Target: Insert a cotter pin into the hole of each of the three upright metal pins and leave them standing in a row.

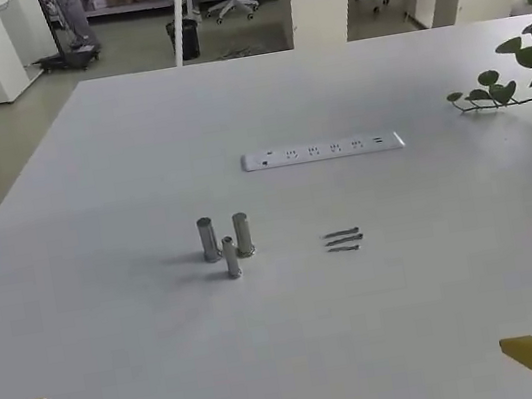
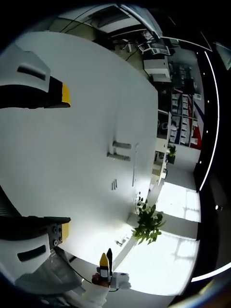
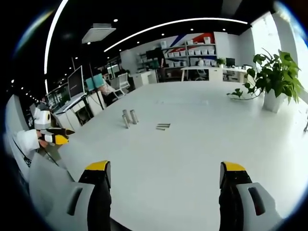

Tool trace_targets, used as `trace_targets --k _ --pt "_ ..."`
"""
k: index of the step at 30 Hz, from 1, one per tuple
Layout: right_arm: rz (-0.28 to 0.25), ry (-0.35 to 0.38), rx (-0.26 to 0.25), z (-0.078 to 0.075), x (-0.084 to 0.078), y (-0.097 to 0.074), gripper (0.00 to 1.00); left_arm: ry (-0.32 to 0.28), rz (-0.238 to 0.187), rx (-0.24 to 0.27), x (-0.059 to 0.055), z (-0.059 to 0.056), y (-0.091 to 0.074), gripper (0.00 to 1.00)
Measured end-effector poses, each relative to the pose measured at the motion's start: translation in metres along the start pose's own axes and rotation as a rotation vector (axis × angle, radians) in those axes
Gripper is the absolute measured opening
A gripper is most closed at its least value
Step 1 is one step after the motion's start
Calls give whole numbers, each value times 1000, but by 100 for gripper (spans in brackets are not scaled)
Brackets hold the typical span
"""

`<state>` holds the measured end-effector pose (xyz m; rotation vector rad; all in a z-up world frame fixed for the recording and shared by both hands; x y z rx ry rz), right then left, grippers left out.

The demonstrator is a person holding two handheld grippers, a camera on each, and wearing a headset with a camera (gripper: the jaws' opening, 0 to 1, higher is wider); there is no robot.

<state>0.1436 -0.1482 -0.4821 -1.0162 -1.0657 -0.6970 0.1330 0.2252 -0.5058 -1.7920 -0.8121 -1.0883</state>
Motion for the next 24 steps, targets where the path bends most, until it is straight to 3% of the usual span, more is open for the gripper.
trace_targets --k 8,24 --pt "10 -4 -27 -5 -1 2 92 25 -13 -15 3 10 13 91" --pt "-15 2 -52 -6 4 4 92 7 -9 -50 4 11 33 87"
Point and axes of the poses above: the centre of the closed fingertips' face, and the gripper's own axes: y roughly forward along the fingers, z roughly to its left, x roughly out of its top, the point moved 2 cm from there along -y, roughly backward along the fingers, and after that the axes turned 11 degrees about -z, right-handed, at the moved point
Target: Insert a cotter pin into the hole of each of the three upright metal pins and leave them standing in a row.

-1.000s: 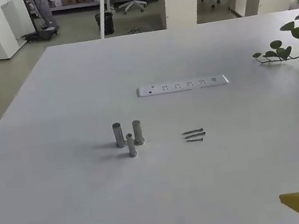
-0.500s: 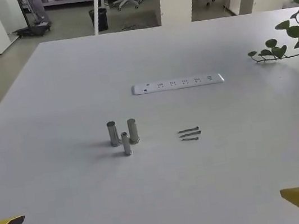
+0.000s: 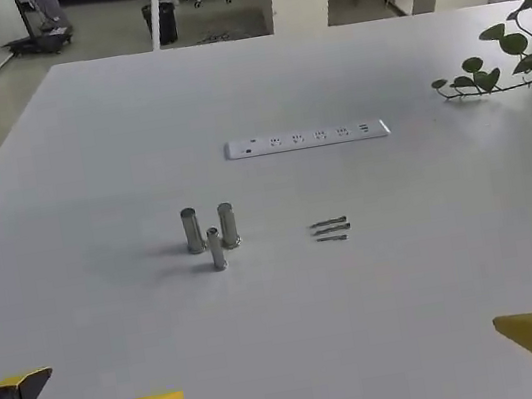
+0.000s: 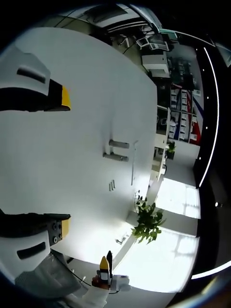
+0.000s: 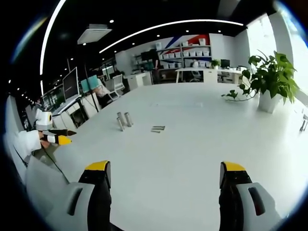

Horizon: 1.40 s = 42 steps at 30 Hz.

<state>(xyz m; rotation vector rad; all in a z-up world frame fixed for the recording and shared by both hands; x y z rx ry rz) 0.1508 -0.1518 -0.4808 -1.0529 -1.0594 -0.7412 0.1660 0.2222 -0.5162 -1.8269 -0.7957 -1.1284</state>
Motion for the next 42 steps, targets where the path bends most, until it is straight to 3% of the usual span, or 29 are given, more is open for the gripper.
trace_targets --k 16,30,42 --pt "7 10 -31 -1 -4 -3 93 30 2 -61 11 -2 32 83" --pt "18 7 -28 0 -6 -2 92 87 -49 -136 43 -7 71 76" --pt "41 8 -36 -1 -10 -1 92 148 -45 -185 54 -7 98 69"
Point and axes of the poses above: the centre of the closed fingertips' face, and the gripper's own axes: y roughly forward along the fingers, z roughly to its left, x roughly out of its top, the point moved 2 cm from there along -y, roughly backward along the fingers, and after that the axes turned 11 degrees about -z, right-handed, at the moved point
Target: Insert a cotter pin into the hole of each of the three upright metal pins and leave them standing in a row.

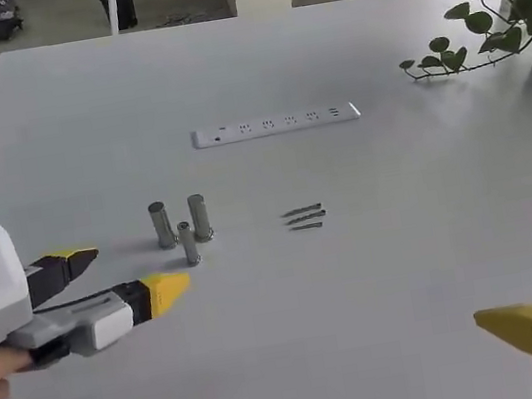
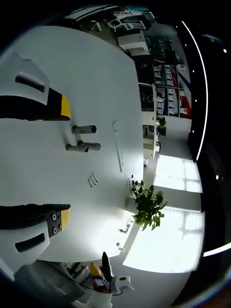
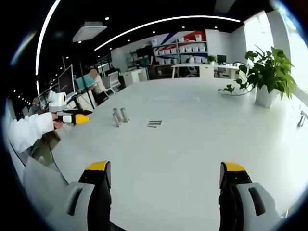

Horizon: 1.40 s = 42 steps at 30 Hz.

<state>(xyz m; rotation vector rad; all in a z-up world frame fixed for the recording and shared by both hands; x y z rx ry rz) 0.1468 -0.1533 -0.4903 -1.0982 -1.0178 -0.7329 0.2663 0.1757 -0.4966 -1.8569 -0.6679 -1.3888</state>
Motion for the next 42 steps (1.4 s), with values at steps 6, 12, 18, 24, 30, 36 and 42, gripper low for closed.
trace_targets --k 6,12,18,24,30,36,42 --pt "7 -10 -6 -1 1 -1 93 -3 -4 -20 3 1 11 66" --pt "24 -37 2 2 0 -1 93 9 21 -28 -2 3 25 63" --pt "26 -38 8 5 1 0 93 -13 22 -35 -5 3 38 58" --pt "24 -44 7 5 2 1 93 -6 37 -34 -9 4 51 55" --pt "27 -42 10 6 1 1 92 -4 53 -21 -15 7 61 49" --pt "34 -37 24 9 -1 2 92 4 77 17 -24 15 68 46" --pt "32 -24 33 11 -1 3 92 -4 101 57 -35 23 75 41"
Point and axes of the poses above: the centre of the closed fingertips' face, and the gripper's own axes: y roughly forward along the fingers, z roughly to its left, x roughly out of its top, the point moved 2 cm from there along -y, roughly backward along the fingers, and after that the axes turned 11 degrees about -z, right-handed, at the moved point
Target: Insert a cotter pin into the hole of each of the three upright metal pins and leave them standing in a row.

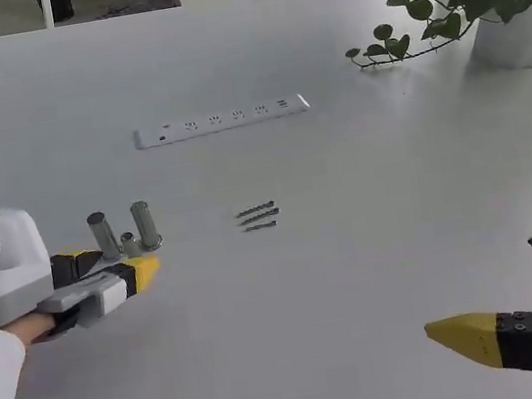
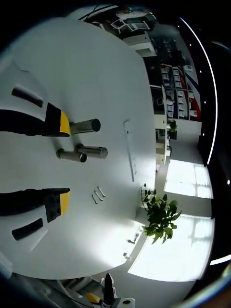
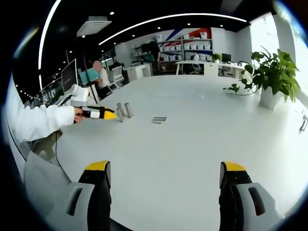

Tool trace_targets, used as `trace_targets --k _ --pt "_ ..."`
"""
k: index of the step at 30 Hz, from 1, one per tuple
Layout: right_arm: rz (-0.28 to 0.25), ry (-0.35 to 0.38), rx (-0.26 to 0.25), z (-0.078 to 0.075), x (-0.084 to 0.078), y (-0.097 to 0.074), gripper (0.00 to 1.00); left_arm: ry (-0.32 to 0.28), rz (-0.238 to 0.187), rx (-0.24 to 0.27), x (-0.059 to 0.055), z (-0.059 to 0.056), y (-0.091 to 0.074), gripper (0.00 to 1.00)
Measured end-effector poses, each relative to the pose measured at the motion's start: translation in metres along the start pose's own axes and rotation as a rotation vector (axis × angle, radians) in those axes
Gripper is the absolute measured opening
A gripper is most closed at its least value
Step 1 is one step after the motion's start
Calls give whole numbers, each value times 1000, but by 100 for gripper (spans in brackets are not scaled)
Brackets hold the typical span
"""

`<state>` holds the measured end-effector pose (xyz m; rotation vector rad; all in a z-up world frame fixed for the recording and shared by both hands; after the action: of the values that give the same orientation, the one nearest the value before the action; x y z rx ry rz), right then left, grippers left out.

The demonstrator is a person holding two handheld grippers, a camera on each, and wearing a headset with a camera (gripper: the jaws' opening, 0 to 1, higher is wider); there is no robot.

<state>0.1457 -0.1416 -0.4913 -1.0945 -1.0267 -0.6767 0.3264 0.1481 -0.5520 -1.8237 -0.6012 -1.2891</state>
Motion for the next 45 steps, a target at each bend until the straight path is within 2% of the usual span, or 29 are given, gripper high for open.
trace_targets --k 9,14,19,22,26,30,33,35,42,45 --pt "3 13 -14 -3 -3 -4 93 -13 14 -2 -8 0 10 37" --pt "2 18 -23 -4 -3 -5 92 -53 10 10 -9 0 14 32" --pt "5 17 -24 -3 -4 -5 92 -31 -4 29 -5 4 17 30" --pt "7 14 -21 -2 -4 -4 92 46 -7 45 -2 7 18 28" --pt "6 15 -22 -3 -4 -4 92 87 -11 40 0 6 19 25" --pt "5 15 -22 -3 -3 -4 92 72 -10 32 0 4 23 19" --pt "-1 13 -20 -3 -2 -4 91 90 -4 32 -2 4 25 17" --pt "-4 13 -22 -3 -1 -4 91 74 -1 36 -3 4 25 16" --pt "-9 14 -29 -4 0 -5 91 73 -3 47 -4 6 27 11" --pt "-11 15 -29 -4 0 -6 90 93 -7 54 -2 7 27 8"
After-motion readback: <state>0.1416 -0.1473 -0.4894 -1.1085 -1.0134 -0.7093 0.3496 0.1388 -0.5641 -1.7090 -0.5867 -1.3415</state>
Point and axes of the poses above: the centre of the closed fingertips' face, and the gripper's own axes: y roughly forward along the fingers, z roughly to its left, x roughly out of its top, the point moved 2 cm from there along -y, roughly backward along the fingers, and after that the axes turned 11 degrees about -z, right-handed, at the moved point
